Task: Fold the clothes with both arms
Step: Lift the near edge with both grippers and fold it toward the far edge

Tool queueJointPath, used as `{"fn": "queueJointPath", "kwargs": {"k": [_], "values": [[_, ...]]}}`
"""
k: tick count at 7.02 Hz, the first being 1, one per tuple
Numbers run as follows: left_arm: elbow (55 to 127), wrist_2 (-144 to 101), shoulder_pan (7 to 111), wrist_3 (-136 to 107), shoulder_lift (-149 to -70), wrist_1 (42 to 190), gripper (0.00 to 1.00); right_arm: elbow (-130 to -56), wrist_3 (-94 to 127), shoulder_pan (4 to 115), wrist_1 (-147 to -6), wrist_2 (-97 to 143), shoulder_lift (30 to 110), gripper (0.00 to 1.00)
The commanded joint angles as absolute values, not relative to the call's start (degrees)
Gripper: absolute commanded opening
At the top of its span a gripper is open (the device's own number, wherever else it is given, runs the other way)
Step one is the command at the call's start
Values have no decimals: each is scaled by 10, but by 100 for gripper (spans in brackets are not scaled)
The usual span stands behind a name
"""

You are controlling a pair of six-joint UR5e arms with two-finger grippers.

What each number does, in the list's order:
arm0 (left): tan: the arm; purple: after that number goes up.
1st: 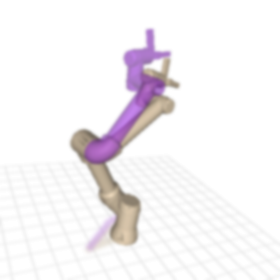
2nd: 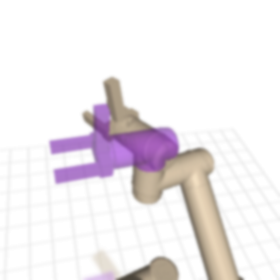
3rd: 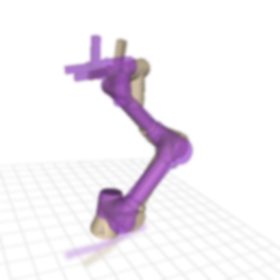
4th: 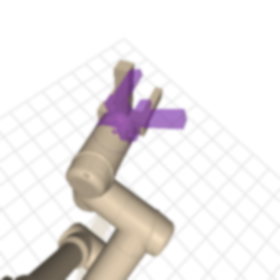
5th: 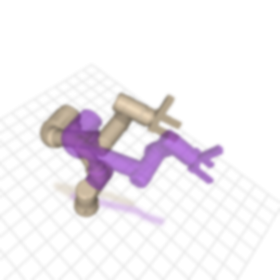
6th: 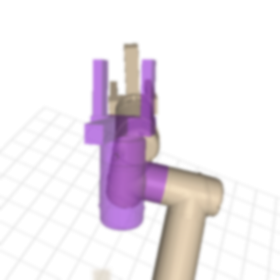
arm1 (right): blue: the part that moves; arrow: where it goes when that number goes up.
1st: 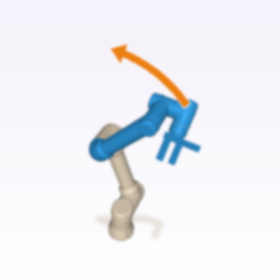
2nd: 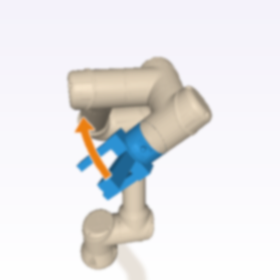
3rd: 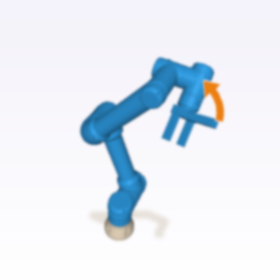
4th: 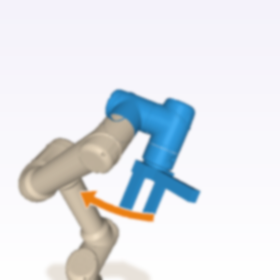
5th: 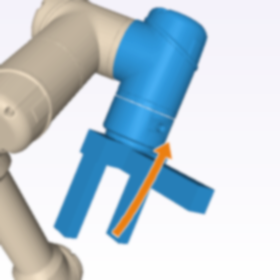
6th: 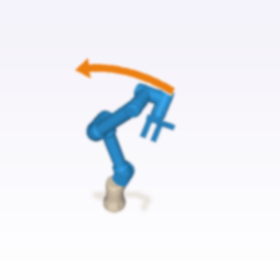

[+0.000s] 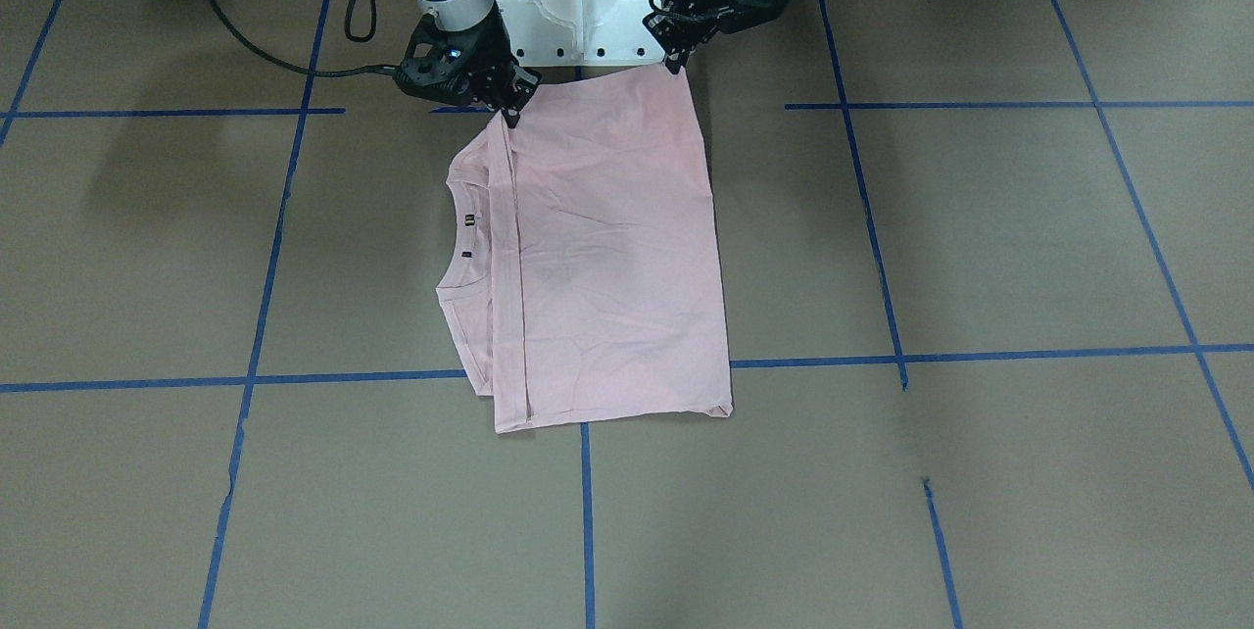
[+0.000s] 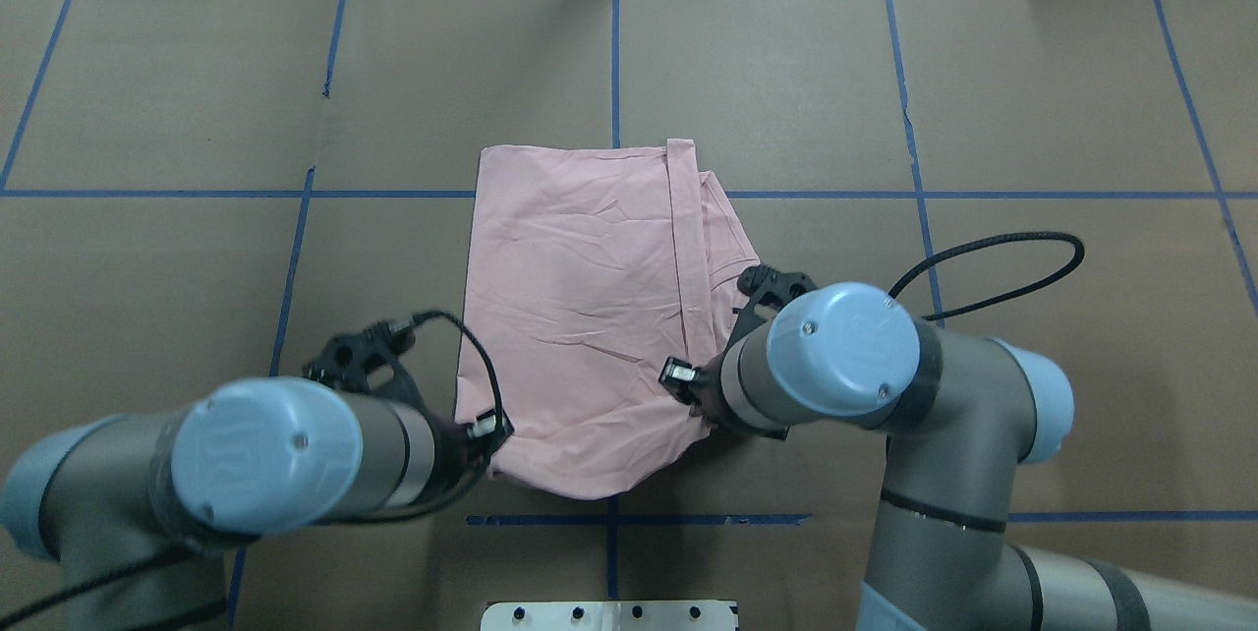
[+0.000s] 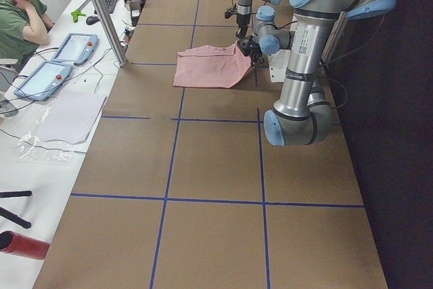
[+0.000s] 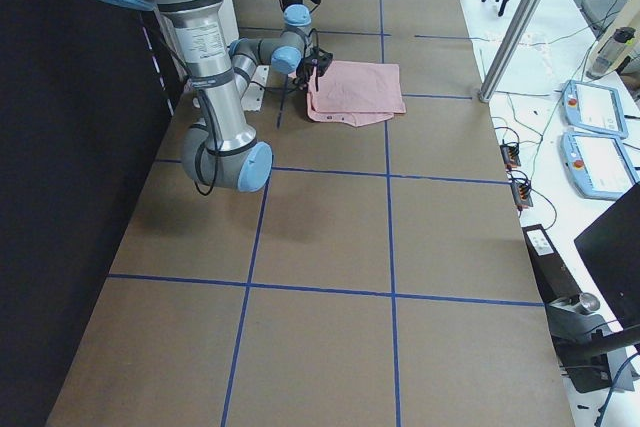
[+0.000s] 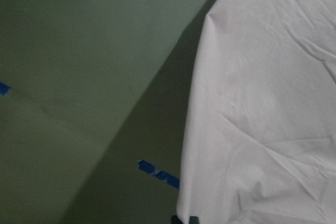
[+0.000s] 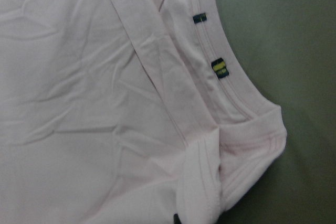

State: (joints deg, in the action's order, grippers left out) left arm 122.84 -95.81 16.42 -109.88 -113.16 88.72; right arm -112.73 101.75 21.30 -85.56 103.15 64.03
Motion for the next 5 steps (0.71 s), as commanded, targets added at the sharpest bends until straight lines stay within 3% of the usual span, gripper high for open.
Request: {"fn": "queueJointPath", "kwargs": {"k": [1,3,5], "values": [[1155,-969,248,-1071,-1170,929,0,-1093,1003,269,-841,1034,622,0],[1092,-968,265,-1072,-1170,1017,0,-998,999,304,-762,1034,580,0],[1077,-968,266,-1074,-1170,1041,0,-928,996,316,-747,1034,543,0]]}}
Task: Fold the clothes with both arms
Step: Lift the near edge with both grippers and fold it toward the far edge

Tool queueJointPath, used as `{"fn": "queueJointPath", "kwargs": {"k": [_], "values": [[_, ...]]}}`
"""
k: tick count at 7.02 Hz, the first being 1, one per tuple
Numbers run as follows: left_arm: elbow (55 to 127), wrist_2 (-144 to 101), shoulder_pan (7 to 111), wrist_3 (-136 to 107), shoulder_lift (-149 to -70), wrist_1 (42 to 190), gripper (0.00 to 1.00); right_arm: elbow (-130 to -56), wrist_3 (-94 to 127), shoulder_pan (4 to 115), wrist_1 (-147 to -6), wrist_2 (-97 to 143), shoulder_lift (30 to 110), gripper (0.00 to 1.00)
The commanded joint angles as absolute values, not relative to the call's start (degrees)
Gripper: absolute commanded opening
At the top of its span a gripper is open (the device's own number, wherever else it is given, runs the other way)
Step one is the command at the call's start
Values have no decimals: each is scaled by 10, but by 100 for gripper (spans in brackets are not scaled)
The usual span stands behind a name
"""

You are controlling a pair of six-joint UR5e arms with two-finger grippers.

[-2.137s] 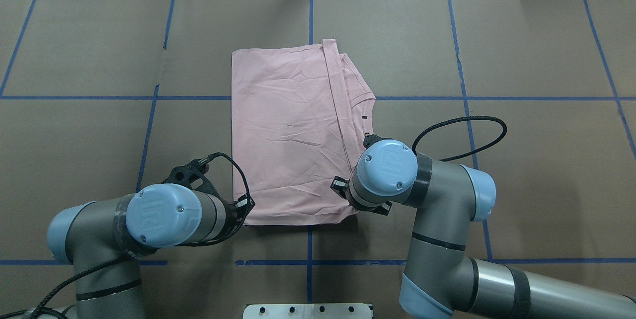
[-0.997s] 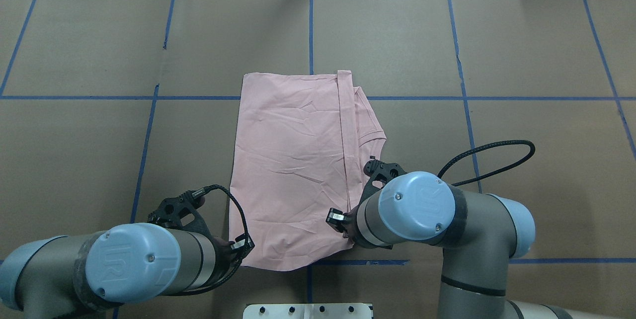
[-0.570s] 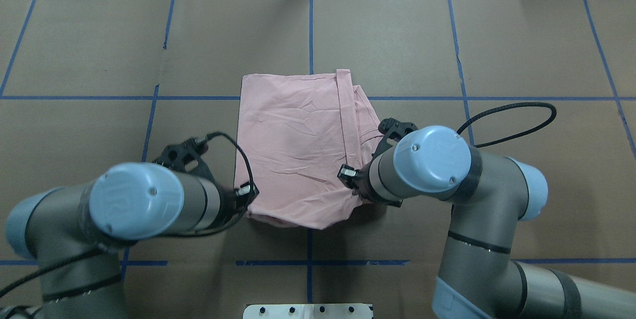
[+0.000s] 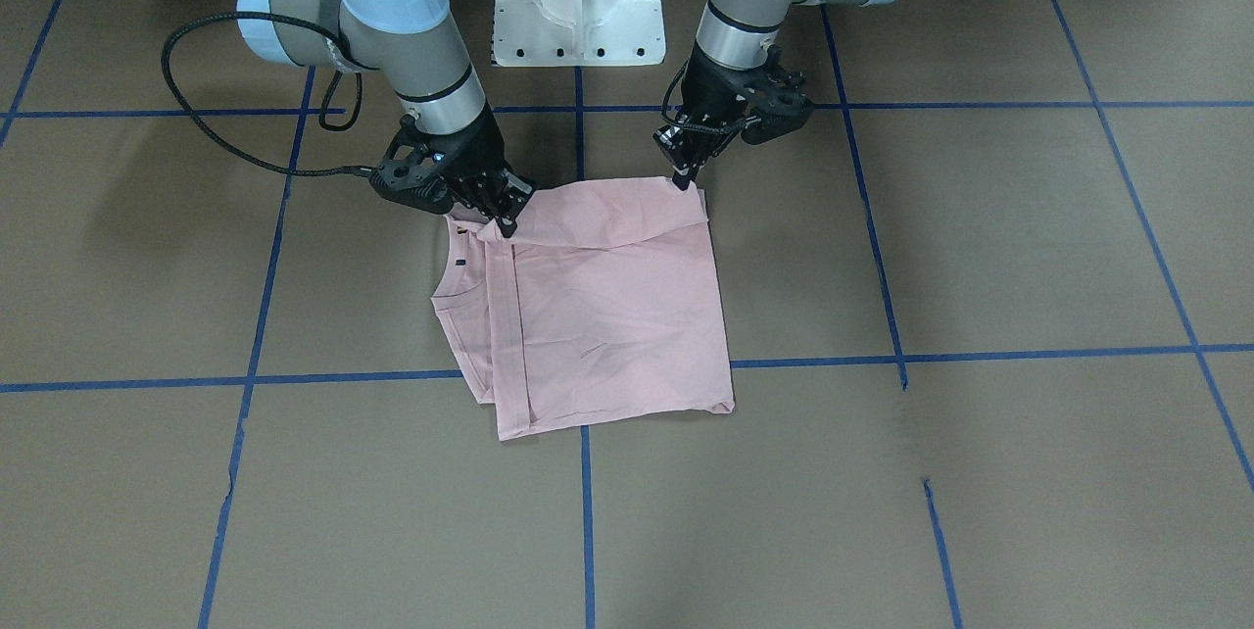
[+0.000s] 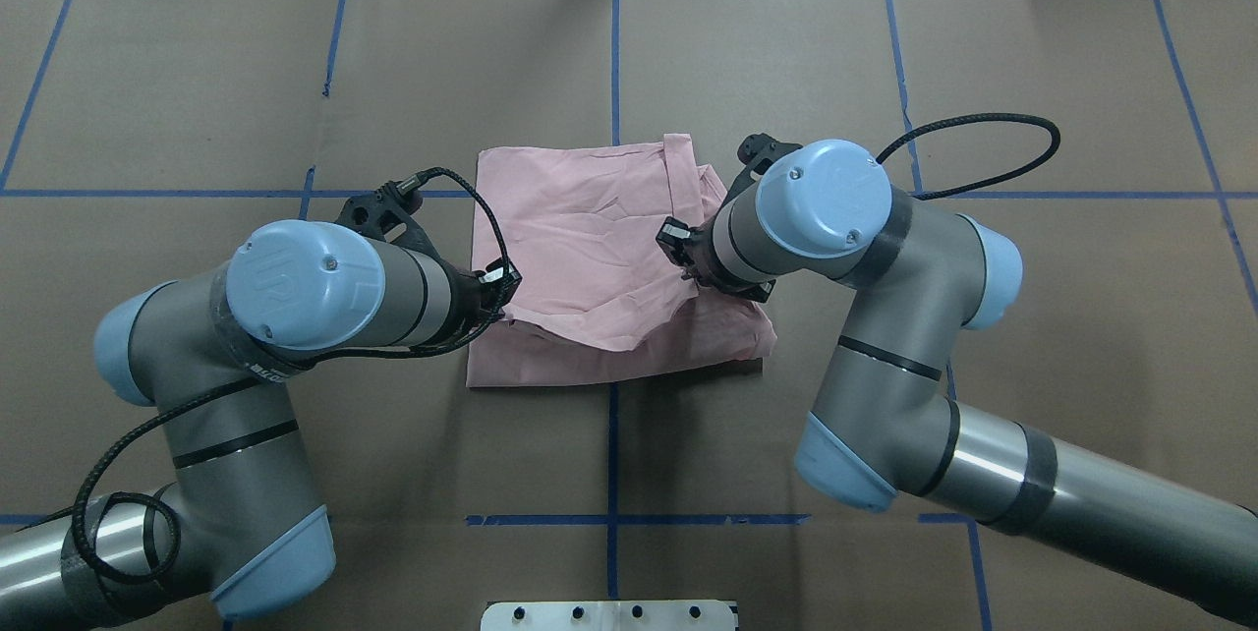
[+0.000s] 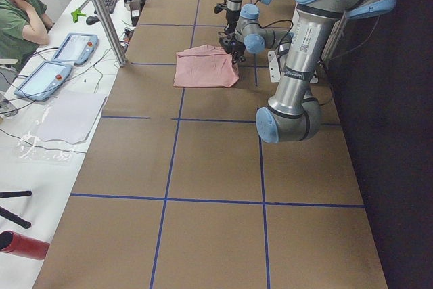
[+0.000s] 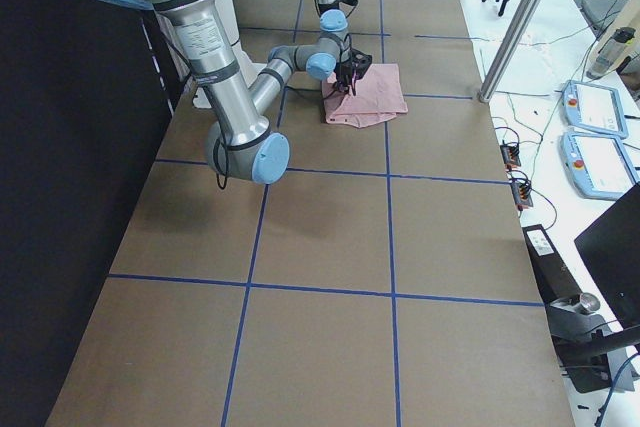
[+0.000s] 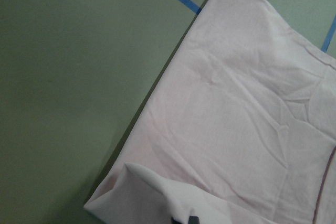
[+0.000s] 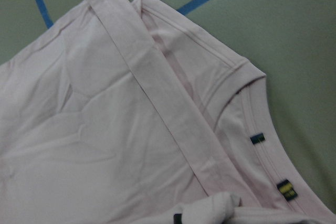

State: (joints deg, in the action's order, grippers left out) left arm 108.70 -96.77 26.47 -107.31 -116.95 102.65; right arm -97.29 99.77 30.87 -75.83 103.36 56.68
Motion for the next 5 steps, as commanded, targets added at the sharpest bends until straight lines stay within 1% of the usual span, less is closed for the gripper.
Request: {"fn": "queueJointPath", "kwargs": {"k": [1,2,3,4,5], "values": [[1077,-968,283,-1074,-1178,1042,0,-914,997,328,-720,1034,540,0],[1053,-969,319,-1072,-1193,1048,0,-901,996,346,-716,1037,531,0],[965,-983,357,-1066,-1228,1097,0,-856,996,367,-715,1038,495,0],[855,-988,391,-1061,-1267,1168,0,-761,996,389,-674,1038,443,2],[799,-989,417,-1043,-1279,1213,99,-633,991,406,-611,1037,395,99]]}}
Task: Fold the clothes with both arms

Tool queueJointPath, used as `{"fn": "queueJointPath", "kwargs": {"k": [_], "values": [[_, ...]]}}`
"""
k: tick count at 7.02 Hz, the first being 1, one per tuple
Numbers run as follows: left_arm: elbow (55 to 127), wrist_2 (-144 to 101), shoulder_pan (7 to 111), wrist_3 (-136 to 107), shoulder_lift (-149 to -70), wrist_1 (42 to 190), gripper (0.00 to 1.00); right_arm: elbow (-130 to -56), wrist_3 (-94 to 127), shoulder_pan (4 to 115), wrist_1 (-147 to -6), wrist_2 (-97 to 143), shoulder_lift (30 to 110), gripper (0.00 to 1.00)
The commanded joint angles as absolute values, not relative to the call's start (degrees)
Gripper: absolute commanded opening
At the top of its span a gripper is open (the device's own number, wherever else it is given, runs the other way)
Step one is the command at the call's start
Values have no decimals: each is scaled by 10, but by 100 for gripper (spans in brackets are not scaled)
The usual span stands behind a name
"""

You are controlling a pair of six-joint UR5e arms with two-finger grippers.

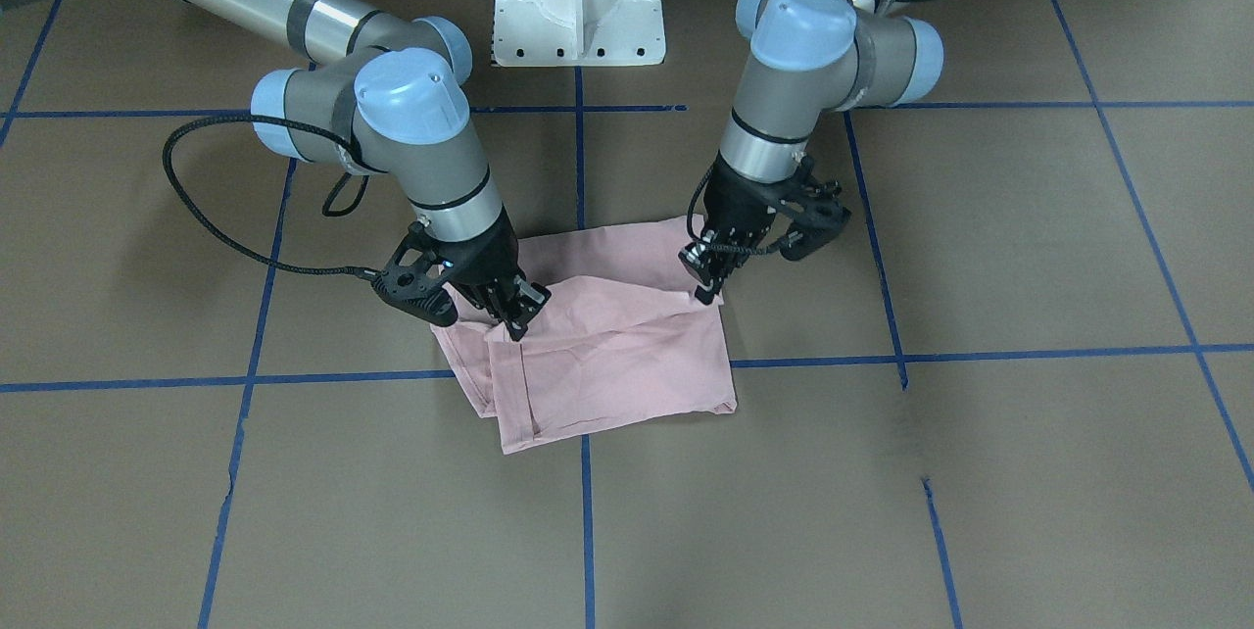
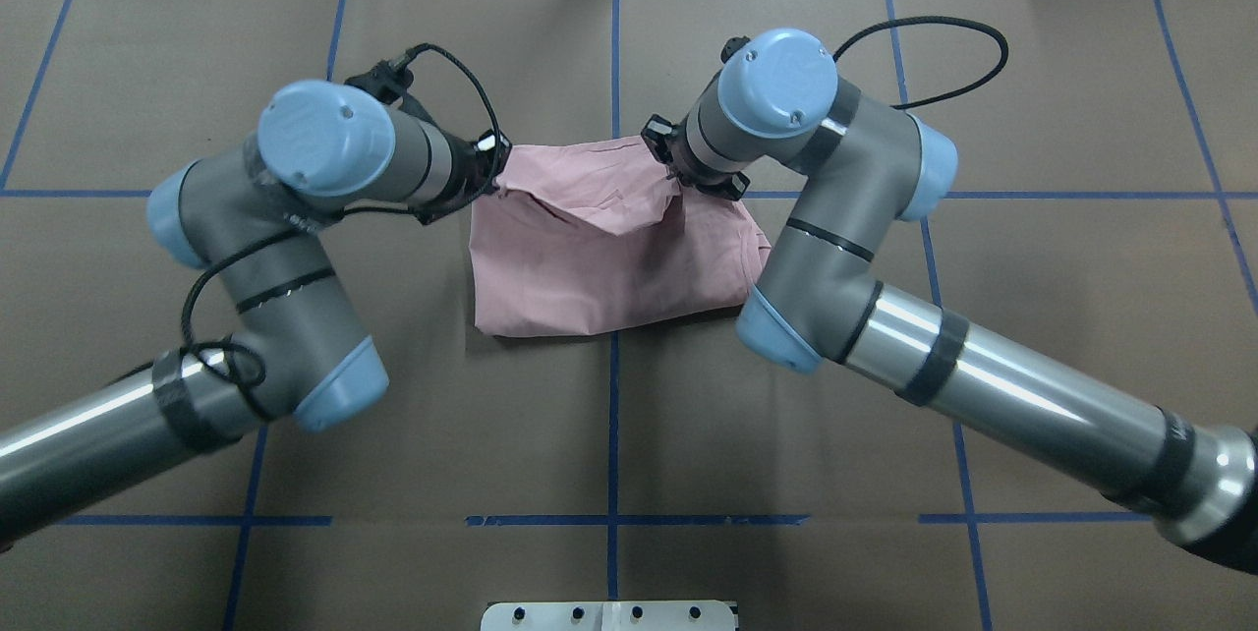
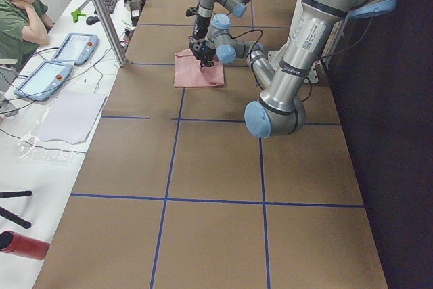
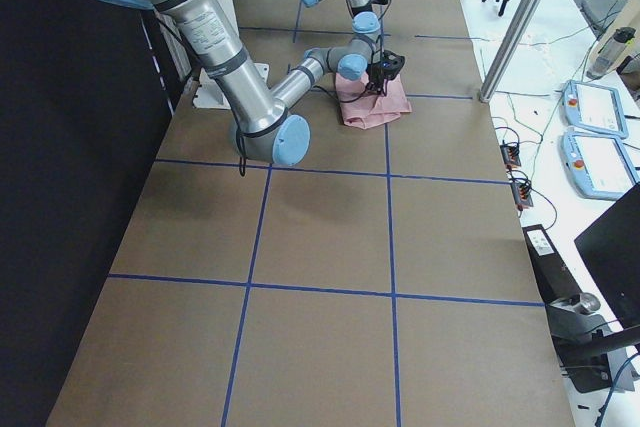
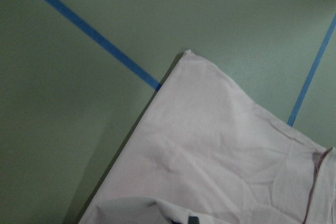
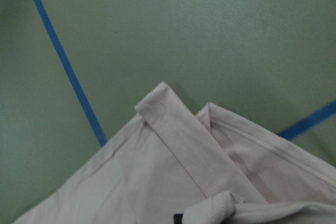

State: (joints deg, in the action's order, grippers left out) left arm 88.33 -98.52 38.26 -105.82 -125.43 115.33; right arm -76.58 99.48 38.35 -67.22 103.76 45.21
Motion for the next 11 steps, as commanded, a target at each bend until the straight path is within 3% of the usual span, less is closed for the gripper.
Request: {"fn": "queueJointPath", "kwargs": {"k": [1,5,7,9,11], "values": [[791,-994,444,-1010,-1281,1222,100,-592,967,429,-597,1039,377,100],[791,-1092,502,-934,-1275,1223,100,-572,865,501,-602,1101,385,100],[842,-1171,567,-808,-1213,1215,100,-659,703,590,-708,1196,450,100],[890,-1213,661,-587,-1155,1164,100,-751,405,669,-860,1215,536,100],[896,-1237,749,-321,-1149,1032,100,-777,149,787,-933,1277,610,100]]}}
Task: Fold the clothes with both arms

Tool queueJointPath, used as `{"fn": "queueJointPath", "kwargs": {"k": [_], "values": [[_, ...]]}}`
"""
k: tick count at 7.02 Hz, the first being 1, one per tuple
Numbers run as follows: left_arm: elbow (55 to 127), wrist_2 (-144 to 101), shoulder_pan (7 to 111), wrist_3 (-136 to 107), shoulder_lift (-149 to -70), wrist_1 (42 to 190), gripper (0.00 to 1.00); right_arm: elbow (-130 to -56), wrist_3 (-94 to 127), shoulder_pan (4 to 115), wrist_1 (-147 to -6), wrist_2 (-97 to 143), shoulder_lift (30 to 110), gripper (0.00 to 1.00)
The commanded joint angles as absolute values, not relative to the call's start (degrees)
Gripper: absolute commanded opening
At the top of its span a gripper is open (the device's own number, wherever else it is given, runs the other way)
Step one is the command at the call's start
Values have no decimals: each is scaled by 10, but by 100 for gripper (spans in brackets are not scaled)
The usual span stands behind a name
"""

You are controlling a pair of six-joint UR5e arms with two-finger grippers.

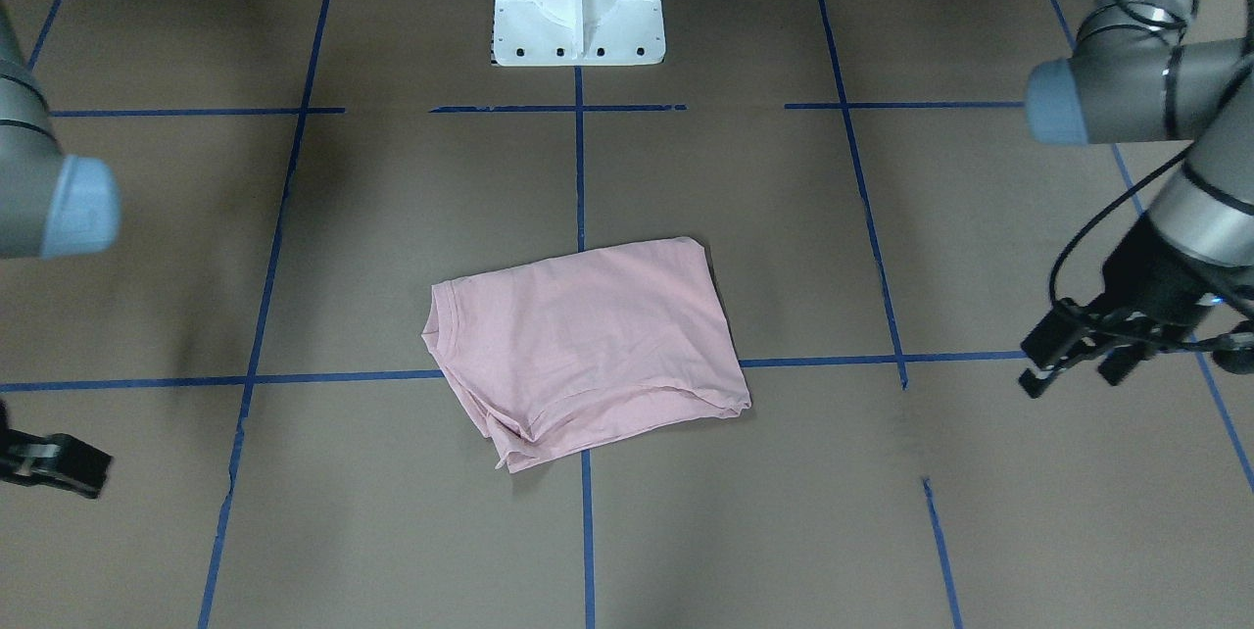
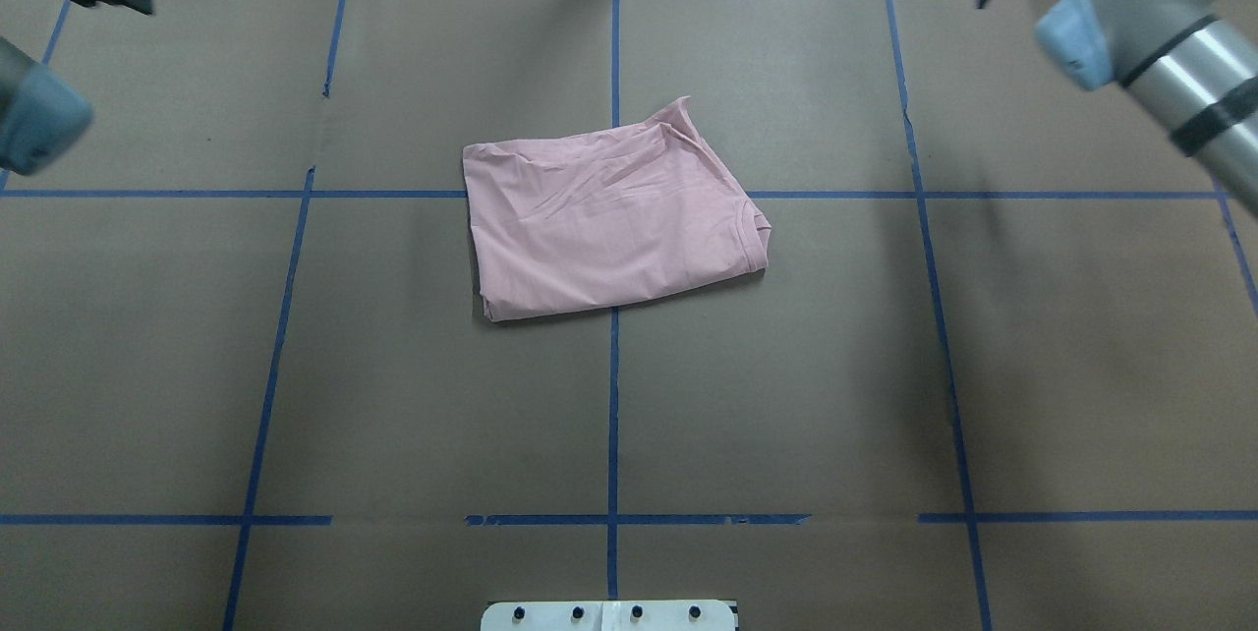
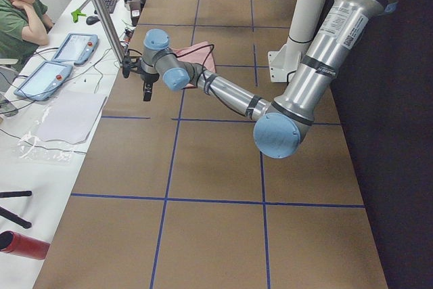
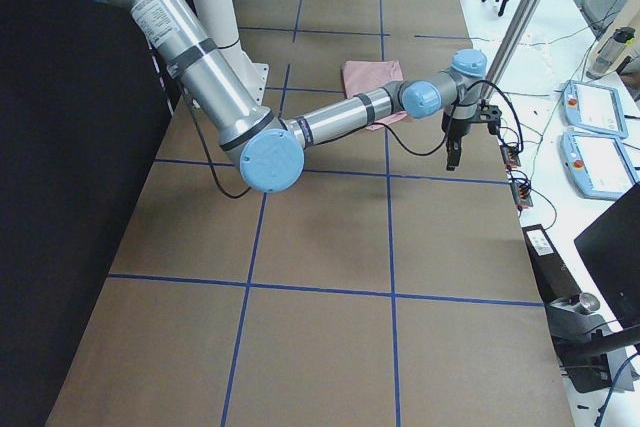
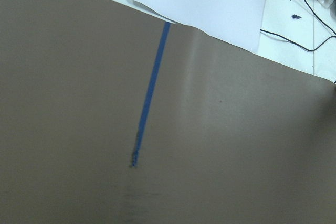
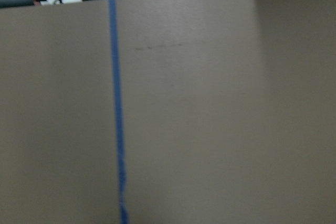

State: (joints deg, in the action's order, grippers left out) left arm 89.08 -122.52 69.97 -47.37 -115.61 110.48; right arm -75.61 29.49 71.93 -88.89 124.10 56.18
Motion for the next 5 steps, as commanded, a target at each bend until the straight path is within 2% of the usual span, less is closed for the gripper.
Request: {"fn": "queueJointPath", "kwargs": {"k": [1,3,5], "values": [[904,-1241,782,-229,-1127,994,100,-782,64,822,-933,1306,659,100],[925,-1285,840,-59,-1056,985,100,-789,-63,886,-933,1336,729,100],[927,-1314,873,-1,-1005,990,100,-815,-63,892,-914,1370,779,100]]}}
